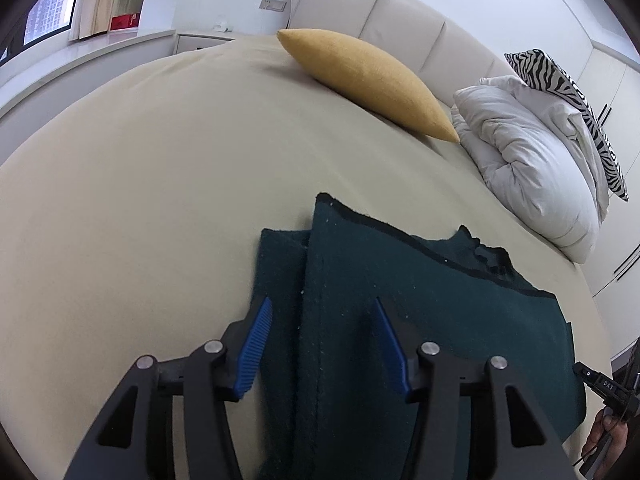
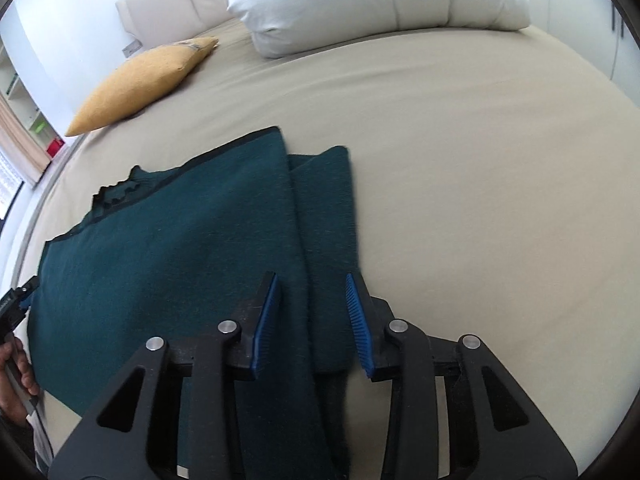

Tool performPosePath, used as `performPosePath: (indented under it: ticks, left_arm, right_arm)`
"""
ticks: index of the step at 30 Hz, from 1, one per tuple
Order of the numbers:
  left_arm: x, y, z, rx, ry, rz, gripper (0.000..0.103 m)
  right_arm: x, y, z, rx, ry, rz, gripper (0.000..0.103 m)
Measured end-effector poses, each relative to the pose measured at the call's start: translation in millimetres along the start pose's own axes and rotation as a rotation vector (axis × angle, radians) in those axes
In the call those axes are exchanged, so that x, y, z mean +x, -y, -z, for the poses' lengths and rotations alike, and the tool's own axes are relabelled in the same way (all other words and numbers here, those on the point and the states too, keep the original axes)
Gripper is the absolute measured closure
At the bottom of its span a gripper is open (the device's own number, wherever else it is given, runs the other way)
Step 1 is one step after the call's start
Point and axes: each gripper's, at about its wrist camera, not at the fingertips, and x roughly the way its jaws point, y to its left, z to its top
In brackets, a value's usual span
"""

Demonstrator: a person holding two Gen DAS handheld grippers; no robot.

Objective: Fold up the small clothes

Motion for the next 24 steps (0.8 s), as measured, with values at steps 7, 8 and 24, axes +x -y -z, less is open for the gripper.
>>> performPosePath:
  ticks: [7, 8, 24]
  left_arm:
    - [-21.1, 15.7, -11.1, 0.029, 0.070, -0.056, 0.048]
    - [-19.8, 24.8, -14.3, 0.054, 0.068, -0.042, 0.048]
    - [-15.8, 96.7, 89.3, 0.428, -0.069, -0.094, 0.039]
  right_arm:
    - [-29.2, -13.6, -22.3, 0.063, 0.076, -0.114, 0.067]
    - [-30.7, -19.9, -27.4, 0.061, 0.072, -0.148, 0.067]
    - [67.5, -147.1, 48.1, 0.083, -0.317, -0.832, 0.072]
